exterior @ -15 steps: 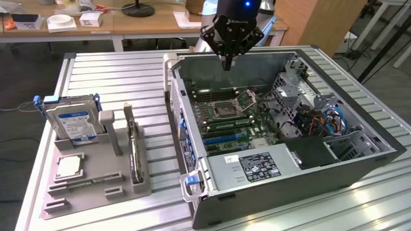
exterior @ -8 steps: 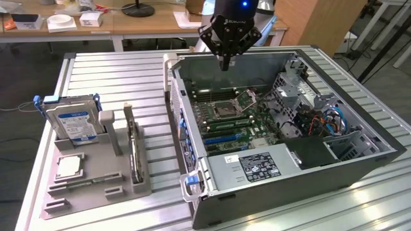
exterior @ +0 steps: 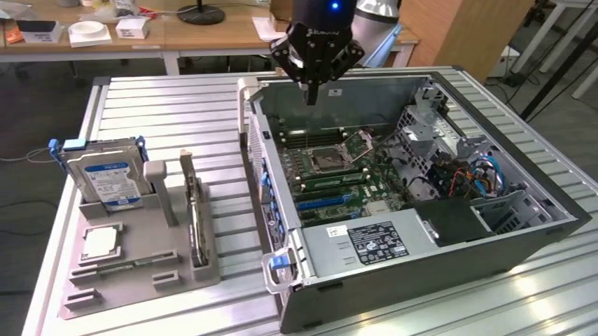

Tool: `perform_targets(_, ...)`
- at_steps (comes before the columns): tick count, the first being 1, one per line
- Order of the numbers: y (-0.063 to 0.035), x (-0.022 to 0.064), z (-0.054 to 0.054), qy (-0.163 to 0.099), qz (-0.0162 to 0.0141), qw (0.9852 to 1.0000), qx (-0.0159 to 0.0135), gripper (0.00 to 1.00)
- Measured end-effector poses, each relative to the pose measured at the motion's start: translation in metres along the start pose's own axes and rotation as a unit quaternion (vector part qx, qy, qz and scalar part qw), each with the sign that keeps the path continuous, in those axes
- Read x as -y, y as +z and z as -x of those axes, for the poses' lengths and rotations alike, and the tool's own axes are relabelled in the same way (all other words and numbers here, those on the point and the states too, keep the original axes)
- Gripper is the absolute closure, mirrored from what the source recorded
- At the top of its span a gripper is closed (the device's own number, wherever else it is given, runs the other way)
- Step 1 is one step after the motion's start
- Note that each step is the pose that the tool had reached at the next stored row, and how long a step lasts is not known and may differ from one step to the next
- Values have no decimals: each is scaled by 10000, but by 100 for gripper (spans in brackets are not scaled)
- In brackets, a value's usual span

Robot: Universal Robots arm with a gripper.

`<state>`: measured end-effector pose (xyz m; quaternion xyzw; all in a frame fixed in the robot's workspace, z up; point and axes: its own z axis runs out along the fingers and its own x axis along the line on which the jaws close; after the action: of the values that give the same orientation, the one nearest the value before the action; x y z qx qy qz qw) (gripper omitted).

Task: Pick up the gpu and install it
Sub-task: 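Reach for the gpu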

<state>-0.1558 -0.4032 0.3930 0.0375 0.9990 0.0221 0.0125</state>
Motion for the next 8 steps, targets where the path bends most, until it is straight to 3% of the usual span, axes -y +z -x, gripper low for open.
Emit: perform_targets(8, -13, 205, -175, -1, 2, 10000, 0, 89)
